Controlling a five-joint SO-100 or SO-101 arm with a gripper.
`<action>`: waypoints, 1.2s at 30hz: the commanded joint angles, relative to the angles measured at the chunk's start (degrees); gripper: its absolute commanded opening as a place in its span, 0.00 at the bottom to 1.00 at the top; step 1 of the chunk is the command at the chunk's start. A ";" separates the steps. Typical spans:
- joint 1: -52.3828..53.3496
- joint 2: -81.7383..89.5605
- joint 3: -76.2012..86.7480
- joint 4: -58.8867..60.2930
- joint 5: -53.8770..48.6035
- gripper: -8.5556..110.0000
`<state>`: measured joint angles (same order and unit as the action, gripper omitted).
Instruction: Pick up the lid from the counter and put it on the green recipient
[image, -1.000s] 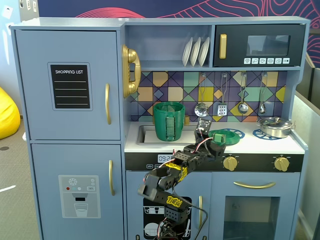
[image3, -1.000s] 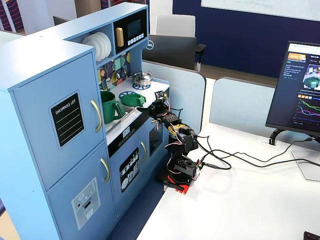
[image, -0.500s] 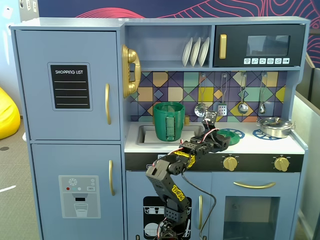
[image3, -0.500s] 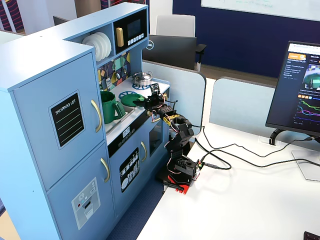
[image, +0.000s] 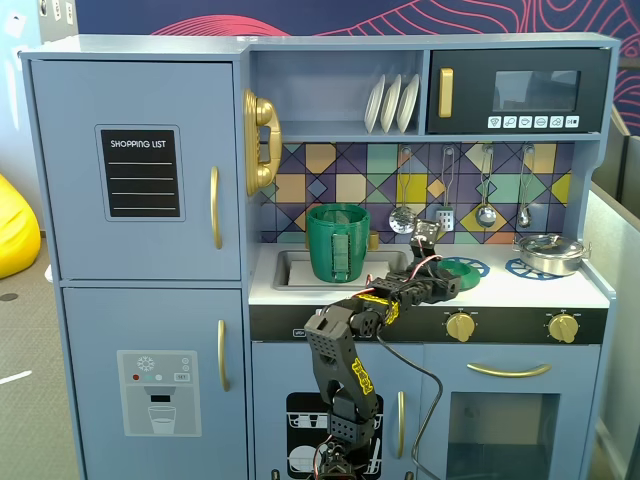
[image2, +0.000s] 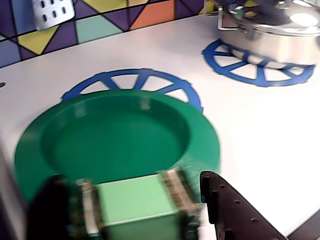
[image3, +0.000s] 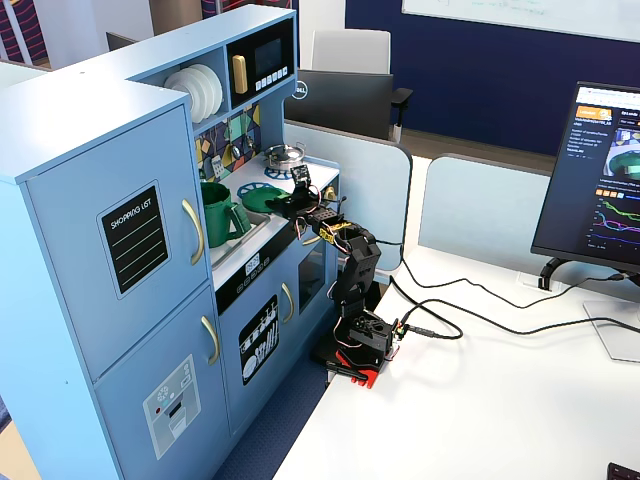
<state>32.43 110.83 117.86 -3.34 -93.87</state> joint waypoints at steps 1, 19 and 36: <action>-1.23 0.18 -4.48 -2.99 0.70 0.07; -10.20 6.77 -32.52 18.54 0.53 0.07; -25.22 7.38 -43.42 31.38 -2.02 0.07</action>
<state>9.40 113.47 77.78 27.95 -94.92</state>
